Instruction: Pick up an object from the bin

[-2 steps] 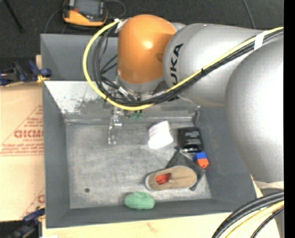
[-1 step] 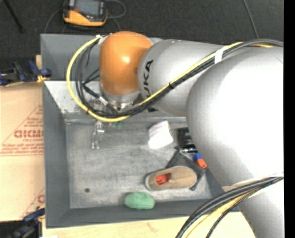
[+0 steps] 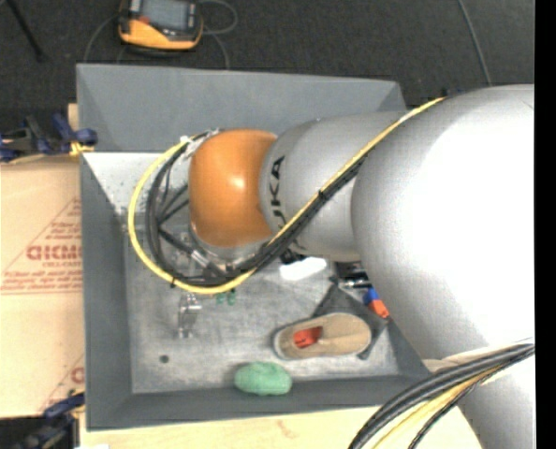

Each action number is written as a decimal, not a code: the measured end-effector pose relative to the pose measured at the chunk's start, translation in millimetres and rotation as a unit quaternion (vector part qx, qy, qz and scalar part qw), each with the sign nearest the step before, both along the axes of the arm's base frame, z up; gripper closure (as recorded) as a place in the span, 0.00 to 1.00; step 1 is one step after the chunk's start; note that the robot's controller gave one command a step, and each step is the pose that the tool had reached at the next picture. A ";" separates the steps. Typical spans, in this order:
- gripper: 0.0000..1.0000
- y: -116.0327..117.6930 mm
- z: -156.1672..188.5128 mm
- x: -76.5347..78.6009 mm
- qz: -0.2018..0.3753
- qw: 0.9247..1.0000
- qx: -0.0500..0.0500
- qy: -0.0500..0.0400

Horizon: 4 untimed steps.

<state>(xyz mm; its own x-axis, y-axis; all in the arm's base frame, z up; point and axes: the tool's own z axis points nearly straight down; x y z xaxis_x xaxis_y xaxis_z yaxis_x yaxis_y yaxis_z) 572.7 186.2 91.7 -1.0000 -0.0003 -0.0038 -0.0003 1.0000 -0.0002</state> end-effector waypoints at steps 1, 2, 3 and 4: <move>0.00 -29.1 -12.9 50.0 -0.016 1.000 0.001 0.000; 0.00 -11.6 -17.8 78.1 0.076 0.997 0.000 -0.001; 1.00 -73.8 -16.9 -23.7 -0.030 1.000 0.003 -0.004; 1.00 -73.8 -17.0 -23.6 -0.030 1.000 0.003 -0.004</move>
Offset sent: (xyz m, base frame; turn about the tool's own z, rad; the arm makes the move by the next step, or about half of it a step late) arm 0.0811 0.0074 -0.0217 -0.2560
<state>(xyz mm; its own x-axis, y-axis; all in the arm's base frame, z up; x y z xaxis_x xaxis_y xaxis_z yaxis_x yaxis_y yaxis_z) 549.1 112.4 74.8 -0.9982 0.0587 -0.0124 0.0586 0.9983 0.0058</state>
